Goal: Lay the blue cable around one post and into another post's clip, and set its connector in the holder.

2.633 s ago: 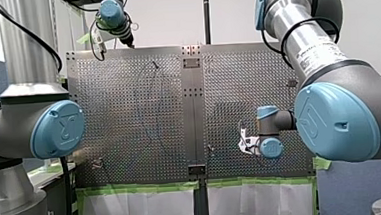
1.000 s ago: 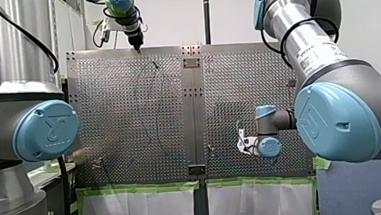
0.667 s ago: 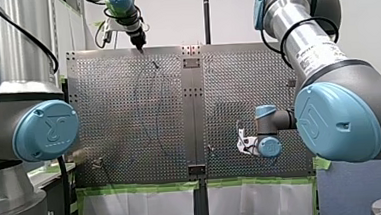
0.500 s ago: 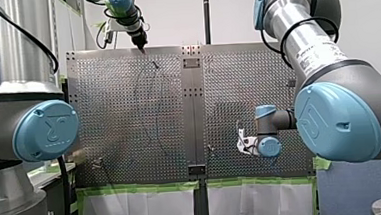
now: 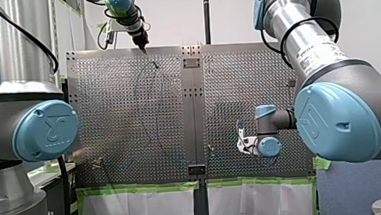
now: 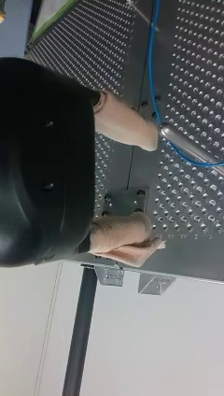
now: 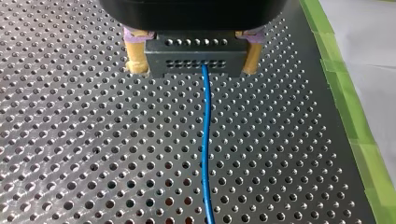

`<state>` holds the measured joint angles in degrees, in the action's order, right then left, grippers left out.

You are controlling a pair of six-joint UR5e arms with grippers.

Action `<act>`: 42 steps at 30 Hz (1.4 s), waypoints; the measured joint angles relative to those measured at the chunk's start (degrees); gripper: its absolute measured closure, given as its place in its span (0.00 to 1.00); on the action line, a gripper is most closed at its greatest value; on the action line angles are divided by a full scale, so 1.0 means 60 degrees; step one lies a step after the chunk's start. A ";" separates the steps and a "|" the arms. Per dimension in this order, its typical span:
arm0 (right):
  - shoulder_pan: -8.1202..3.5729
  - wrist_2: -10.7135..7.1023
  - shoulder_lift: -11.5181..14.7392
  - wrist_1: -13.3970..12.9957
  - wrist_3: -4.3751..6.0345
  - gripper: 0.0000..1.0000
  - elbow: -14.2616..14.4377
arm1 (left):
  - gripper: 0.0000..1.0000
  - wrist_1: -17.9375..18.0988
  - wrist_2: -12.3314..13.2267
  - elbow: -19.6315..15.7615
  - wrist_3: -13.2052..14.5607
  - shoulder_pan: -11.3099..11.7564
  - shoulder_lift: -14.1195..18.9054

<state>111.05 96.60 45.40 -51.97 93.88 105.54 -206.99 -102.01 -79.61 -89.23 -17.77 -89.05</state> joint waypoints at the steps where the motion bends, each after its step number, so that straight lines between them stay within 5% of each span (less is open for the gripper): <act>1: 0.0001 -0.0001 0.0000 0.0000 0.0000 0.82 -0.0001 | 0.00 0.0000 0.0001 0.0000 0.0001 0.0000 0.0000; 25: -0.0001 -0.0001 0.0014 0.0053 -0.0014 0.82 -0.0014 | 0.00 0.0036 0.0020 -0.0208 -0.0244 -0.0114 0.0057; 33: 0.0008 0.0024 0.0016 0.0116 -0.0016 0.82 -0.0010 | 0.00 0.0727 0.0369 -0.1022 -0.0553 -0.0713 0.0727; 42: 0.0094 0.0210 0.0017 0.0212 -0.0014 0.82 -0.0004 | 0.00 0.1631 -0.0128 -0.1932 -0.1437 -0.1612 0.1253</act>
<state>111.62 97.86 45.50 -50.70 93.80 105.52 -197.20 -102.78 -91.20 -97.85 -27.44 -81.54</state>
